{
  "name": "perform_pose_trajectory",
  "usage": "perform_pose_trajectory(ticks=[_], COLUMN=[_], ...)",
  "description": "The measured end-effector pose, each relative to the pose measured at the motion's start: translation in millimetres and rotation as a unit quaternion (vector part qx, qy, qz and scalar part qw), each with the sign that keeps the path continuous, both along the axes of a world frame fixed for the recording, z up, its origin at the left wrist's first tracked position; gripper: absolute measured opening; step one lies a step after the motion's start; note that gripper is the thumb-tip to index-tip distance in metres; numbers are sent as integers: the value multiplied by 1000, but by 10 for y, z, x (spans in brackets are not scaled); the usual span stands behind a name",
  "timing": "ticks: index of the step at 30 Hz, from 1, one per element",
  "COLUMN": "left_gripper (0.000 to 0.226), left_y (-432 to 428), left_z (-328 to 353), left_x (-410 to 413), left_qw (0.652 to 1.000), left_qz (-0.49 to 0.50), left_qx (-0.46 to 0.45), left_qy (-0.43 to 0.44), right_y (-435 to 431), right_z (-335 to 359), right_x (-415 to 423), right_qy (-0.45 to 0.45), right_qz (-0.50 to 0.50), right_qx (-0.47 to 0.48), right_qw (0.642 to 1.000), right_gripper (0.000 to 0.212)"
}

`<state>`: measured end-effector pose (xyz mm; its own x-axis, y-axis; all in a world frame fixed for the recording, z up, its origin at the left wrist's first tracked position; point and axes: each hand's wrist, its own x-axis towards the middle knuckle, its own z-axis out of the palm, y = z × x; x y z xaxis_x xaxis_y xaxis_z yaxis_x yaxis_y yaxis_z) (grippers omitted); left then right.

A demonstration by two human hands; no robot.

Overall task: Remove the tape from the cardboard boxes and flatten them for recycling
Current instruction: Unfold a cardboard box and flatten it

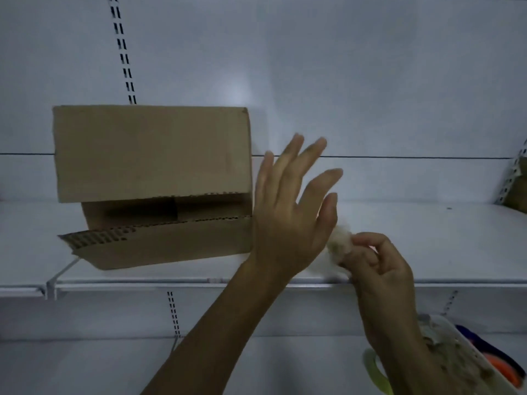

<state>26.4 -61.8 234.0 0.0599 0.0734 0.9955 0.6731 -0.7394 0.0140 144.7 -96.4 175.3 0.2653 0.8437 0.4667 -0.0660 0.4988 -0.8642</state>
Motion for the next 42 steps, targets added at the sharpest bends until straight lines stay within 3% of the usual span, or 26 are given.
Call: perform_pose_trajectory(ticks=[3,6,9,12,15,17,18,22,25,27,31,34,35,38,40,41,42], left_gripper=[45,30,25,25,26,27,30,18,40,38,22,22,23,23,21,20,19], left_y=[-204,-403,-464,-446,-354,-296,-292,-333,-293,-272,-293,-326,-337,-359,-362,-357,-353], left_z=[-367,-760,-1026,-1330,-1720,-1951,-2031,-2276,-2350,-2416,-2535,-2575,-2590,-2634,-2642,-2650,-2656], left_x=[406,856,1282,1656,1918,2048,2124,2496,2667,2701,2688,2674,2675,2664,2667,2667,2670], left_qw=[986,942,878,855,790,750,733,681,610,575,564,563,564,558,556,556,557], left_qz=[-124,-211,-276,-265,-240,-241,-249,-264,-264,-251,-174,-165,-160,-147,-145,-147,-148], left_qx=[-110,-253,-374,-429,-535,-587,-612,-678,-740,-772,-805,-809,-809,-816,-818,-817,-816], left_qy=[-5,-60,-117,-119,-180,-186,-163,-82,-103,-105,-67,-45,-39,-38,-41,-43,-46], right_y=[-111,-275,-340,-445,-627,-756,-786,-674,-344,-29,535,678,688,718,756,764,727], right_z=[-57,-236,-570,-902,-1275,-1500,-1595,-1871,-2100,-2337,-2878,-3190,-3271,-3417,-3395,-3333,-3268], right_x=[274,649,1143,1622,2048,2282,2364,2523,2800,3100,3500,3537,3529,3540,3613,3664,3693], right_qy=[-3,43,81,147,186,106,64,-34,-66,-65,-247,-456,-498,-530,-538,-516,-446], right_qz=[-49,-60,-36,71,-1,-149,-173,-163,-215,-250,-269,-207,-168,-69,-64,-82,-108], right_qx=[16,-12,-83,-170,-218,-248,-257,-261,-266,-281,-402,-461,-464,-451,-409,-397,-380], right_qw=[999,997,993,972,958,951,949,951,937,924,840,732,713,714,734,755,803], right_gripper=[24,25,29,44,32,21,19,18,27,14,4,24,27,22,25,29,34])
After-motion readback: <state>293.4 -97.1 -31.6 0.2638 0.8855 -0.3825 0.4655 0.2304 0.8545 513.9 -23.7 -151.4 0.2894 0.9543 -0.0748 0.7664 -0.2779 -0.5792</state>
